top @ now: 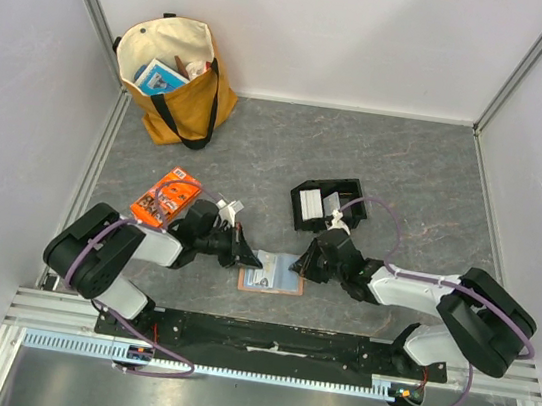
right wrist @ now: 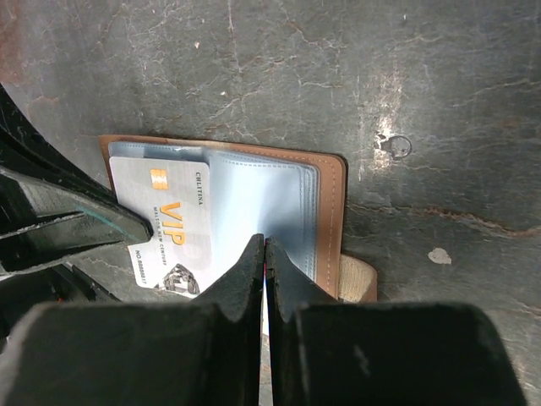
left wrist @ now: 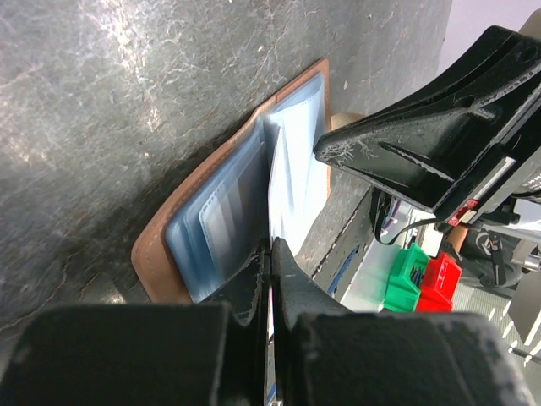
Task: Put the credit cards into the card holder
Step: Insert the credit card into the card holder.
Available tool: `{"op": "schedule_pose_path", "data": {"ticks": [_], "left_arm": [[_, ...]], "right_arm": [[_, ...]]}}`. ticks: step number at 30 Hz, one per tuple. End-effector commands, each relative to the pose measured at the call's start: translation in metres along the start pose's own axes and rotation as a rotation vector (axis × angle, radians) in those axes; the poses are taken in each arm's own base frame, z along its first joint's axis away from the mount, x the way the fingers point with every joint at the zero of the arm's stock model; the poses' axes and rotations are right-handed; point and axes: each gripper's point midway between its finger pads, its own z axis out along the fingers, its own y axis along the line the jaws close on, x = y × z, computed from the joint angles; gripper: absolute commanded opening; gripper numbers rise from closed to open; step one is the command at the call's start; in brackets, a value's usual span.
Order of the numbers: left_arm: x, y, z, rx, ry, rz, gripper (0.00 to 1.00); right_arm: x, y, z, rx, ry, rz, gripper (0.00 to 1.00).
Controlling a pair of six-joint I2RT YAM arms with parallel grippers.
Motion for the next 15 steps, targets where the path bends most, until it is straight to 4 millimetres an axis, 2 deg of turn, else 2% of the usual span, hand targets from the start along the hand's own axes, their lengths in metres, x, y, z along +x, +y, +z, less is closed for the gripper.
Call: {"op": "schedule_pose_path", "data": {"ticks": [1,8,15], "left_arm": [[-0.0032,-0.0087,-0.0038,0.029,-0.041,0.015,0.02],[-0.0090,-0.0133,-0.0116,0.022,-0.099,0.014,0.02],[-0.0065,-0.0131,-0.0040,0.055,-0.074,-0.060,0.02]], "right_arm": [[0.0040,-0.0327,0.0010,0.158,0.006,-0.014,0.07],[-0.0022,-0.0400,-0.0049,0.200,-0.032,-0.011,0.06],[-0.0012,-0.0394,-0.0025,0.201,-0.021,-0.015,0.06]]}}
